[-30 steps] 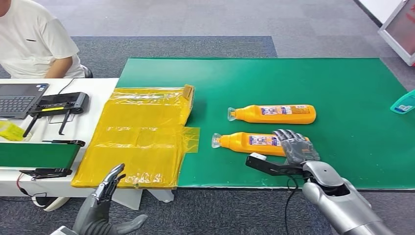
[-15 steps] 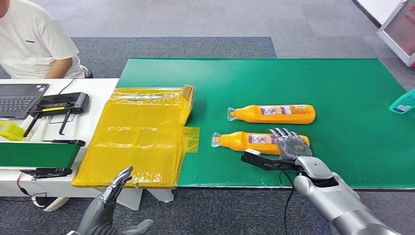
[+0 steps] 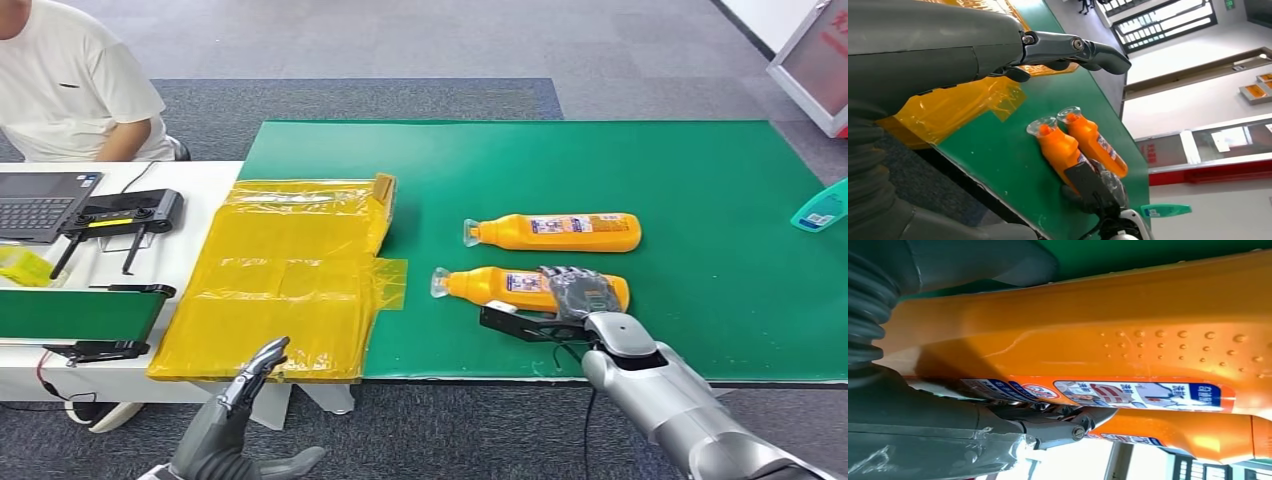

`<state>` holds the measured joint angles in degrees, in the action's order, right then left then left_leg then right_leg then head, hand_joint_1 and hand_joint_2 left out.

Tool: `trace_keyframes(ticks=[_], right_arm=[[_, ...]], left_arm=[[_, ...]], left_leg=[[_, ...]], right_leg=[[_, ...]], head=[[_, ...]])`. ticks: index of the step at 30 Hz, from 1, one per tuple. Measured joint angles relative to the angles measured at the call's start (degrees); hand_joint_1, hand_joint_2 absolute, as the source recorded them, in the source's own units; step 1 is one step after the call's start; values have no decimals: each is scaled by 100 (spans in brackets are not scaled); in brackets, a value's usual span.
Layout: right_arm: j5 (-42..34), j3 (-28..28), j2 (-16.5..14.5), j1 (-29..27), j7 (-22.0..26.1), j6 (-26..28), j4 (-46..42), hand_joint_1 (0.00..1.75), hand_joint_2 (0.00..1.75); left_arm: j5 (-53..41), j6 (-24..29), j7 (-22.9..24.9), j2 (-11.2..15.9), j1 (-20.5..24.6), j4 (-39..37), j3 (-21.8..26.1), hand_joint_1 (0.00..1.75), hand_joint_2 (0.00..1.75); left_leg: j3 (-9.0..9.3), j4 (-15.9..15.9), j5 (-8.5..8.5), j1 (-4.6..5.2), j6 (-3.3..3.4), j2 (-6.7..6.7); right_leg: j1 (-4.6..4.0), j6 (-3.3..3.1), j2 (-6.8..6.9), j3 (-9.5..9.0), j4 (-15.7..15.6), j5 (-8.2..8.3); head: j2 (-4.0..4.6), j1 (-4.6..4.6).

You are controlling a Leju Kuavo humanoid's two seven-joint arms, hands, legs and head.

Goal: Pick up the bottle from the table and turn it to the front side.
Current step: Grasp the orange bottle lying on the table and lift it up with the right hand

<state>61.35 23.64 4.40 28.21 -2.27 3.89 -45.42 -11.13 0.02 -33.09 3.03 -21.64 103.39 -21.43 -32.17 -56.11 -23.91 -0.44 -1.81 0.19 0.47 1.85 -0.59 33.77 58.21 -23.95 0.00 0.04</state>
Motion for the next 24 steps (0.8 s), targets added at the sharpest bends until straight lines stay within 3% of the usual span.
trace_keyframes(ticks=[7,11,17,24], right_arm=[[-172,7,-123,113,257,22,137,175,175],[-1125,-10,-244,-9,938,-128,-140,175,175],[-2622,-17,-602,-883,1819,-210,-1462,175,175],[-3029,146,-1010,-1759,2429,498,-2894,175,175]], left_arm=[[81,-48,-20,19,100,-13,-73,0,175],[143,-149,-69,14,192,-10,-139,0,175],[232,-201,-66,-83,334,2,-194,0,175],[513,-365,79,-413,583,117,-239,0,175]], left_leg=[[0,0,4,-7,-6,-1],[1,0,4,-16,-13,-7],[-22,0,10,-26,-21,-6],[-70,0,18,-27,-24,-2]], right_leg=[[-8,-6,-4,2,0,5],[-19,-16,-11,5,0,10],[-30,-23,-8,23,1,7],[-30,-24,-4,68,4,11]], head=[[0,0],[0,-1],[0,1],[0,1]])
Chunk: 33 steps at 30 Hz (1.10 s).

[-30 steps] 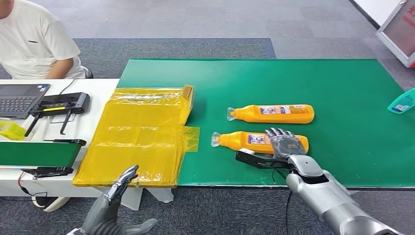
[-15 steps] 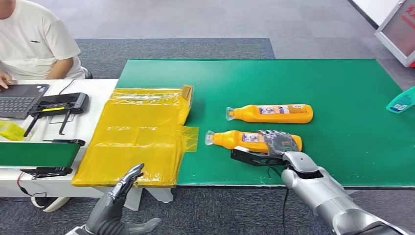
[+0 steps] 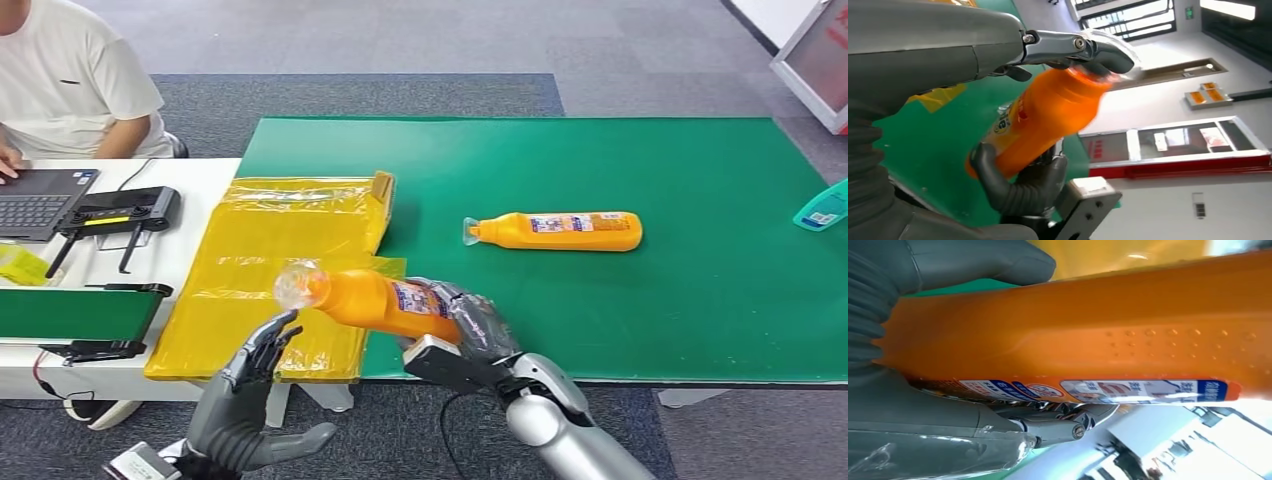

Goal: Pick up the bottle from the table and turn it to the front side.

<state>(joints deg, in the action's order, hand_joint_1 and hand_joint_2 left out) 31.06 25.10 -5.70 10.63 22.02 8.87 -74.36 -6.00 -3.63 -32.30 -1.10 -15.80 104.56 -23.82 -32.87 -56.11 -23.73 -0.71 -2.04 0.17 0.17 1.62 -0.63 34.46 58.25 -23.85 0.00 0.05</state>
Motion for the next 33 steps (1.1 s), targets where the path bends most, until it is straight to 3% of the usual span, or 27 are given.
trace_keyframes(ticks=[8,23,33], right_arm=[[-541,127,-330,-299,289,591,-623,175,175],[-865,50,-504,-464,503,982,-742,175,175],[-1183,-381,-600,-473,615,1161,-806,175,175]], left_arm=[[-383,342,126,-327,354,74,-347,0,175],[-448,1013,219,-467,434,238,-561,0,175],[-691,1341,248,-510,456,241,-617,0,175]], left_leg=[[-16,0,1,0,0,-1],[-22,0,2,0,-1,-2],[-22,0,3,0,-1,-2]], right_leg=[[1,-2,0,19,0,6],[1,-2,0,24,0,6],[1,-1,0,25,0,6]], head=[[0,-1],[0,-1],[0,-1]])
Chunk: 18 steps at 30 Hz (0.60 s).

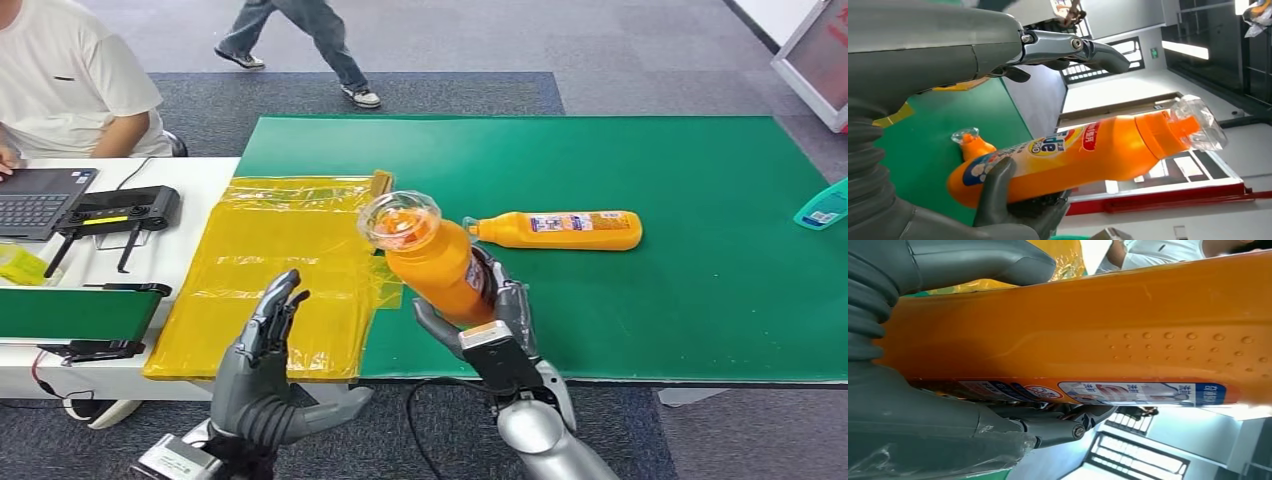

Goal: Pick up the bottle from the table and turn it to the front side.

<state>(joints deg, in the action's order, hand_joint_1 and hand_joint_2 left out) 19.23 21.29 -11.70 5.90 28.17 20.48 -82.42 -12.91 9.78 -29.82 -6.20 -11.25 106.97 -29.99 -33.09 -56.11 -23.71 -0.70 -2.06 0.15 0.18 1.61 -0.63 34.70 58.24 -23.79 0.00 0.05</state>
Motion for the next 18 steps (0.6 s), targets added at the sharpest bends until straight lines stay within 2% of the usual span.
trace_keyframes(ticks=[13,18], right_arm=[[775,514,-56,-296,344,425,-400,175,175],[1157,798,-23,-282,391,612,-447,175,175]], left_arm=[[378,215,80,-254,97,2,59,0,175],[703,-60,227,-304,171,-2,69,0,175]], left_leg=[[-6,0,-1,0,0,0],[-6,0,0,0,0,0]], right_leg=[[0,0,0,4,0,-1],[0,0,0,7,0,0]], head=[[0,0],[0,-1]])
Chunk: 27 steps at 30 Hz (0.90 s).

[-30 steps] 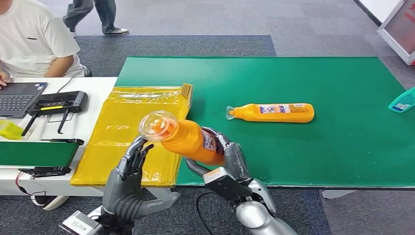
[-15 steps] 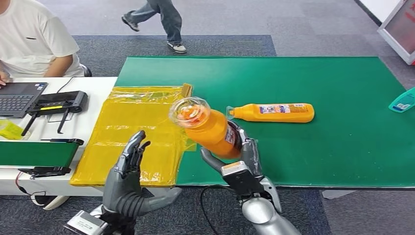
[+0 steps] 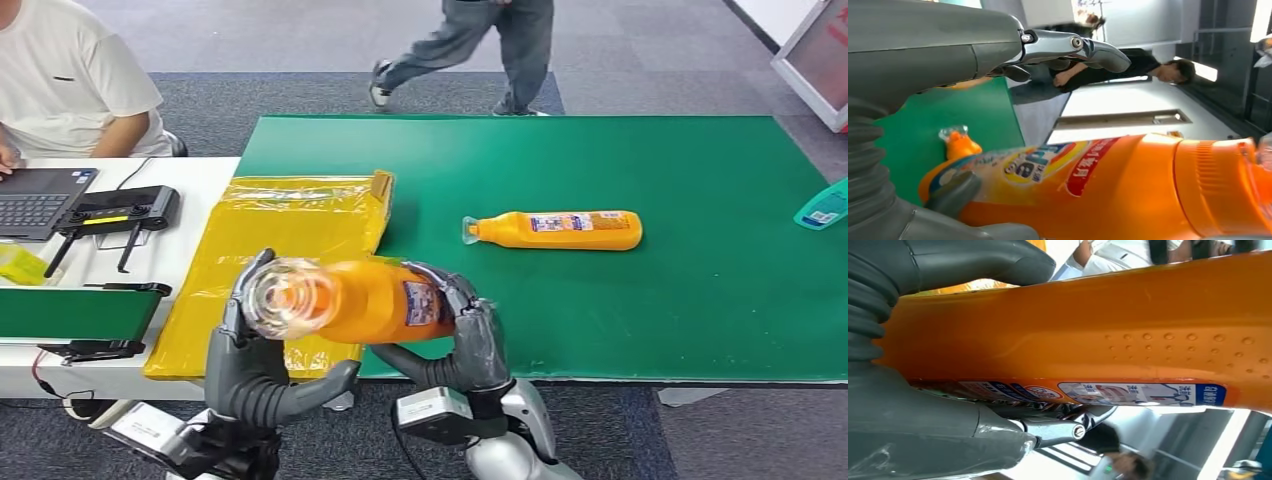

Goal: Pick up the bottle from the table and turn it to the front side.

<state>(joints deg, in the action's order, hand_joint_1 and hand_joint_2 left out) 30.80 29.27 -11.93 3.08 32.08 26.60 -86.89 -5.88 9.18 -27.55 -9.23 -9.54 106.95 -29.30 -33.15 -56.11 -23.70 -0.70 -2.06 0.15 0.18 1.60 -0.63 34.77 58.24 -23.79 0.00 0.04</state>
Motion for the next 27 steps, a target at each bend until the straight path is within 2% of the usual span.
trace_keyframes(ticks=[9,14,19,23,27], right_arm=[[311,344,76,171,73,354,459,175,175],[534,333,75,231,90,777,962,175,175],[500,277,63,360,162,864,1366,175,175],[386,268,53,498,282,914,1710,175,175],[321,266,38,576,347,951,1962,175,175]], left_arm=[[830,-1096,222,67,523,-484,-414,0,175],[702,-1179,344,101,914,-826,-683,0,175],[378,-1160,444,184,1181,-1007,-811,1,175],[290,-1084,477,274,1290,-1135,-857,175,175],[86,-907,487,332,1308,-1256,-891,175,175]], left_leg=[[-1,0,4,0,3,0],[-3,0,7,0,3,0],[-4,0,10,0,-1,-4],[-4,0,12,0,-4,-4],[-5,0,13,0,-5,-4]], right_leg=[[0,1,0,2,0,2],[1,-1,0,4,0,4],[0,-5,-2,11,0,10],[0,-7,-2,12,0,11],[0,-7,-2,13,0,11]], head=[[0,1],[0,0],[0,-1],[0,-1],[0,-1]])
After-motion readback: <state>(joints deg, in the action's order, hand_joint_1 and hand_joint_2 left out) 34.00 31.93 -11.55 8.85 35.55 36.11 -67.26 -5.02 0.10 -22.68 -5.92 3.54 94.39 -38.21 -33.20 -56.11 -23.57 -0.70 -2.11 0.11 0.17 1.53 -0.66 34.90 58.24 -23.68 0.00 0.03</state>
